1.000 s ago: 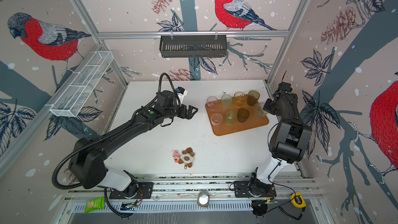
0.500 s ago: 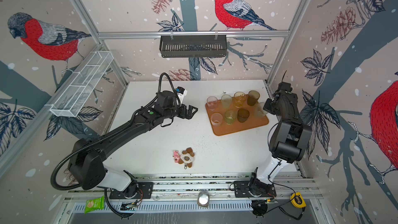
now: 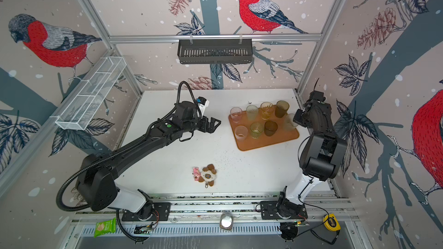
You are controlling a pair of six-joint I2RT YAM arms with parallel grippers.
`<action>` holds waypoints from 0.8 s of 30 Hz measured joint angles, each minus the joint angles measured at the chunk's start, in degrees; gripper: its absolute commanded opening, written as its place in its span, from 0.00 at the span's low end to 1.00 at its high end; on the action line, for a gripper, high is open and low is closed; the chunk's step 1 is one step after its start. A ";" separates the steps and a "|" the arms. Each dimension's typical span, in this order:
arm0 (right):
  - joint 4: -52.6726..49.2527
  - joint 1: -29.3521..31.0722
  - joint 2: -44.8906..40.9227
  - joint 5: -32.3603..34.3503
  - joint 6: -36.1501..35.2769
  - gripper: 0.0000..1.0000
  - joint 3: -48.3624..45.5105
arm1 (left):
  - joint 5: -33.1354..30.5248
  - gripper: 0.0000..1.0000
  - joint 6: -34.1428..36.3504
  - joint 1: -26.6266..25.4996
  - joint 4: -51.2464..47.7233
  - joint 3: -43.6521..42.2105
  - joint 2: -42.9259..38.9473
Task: Place the glasses into the tray
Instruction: 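Lower the pale green glass onto the tray and open the right gripper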
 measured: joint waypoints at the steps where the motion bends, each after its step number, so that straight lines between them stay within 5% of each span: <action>1: 0.00 0.04 0.09 0.00 0.00 0.09 0.04 | 0.00 0.98 0.00 0.00 0.00 0.00 0.00; 24: -0.17 0.35 1.03 0.00 0.00 0.12 1.36 | -0.20 0.98 0.00 -0.20 0.00 0.00 0.07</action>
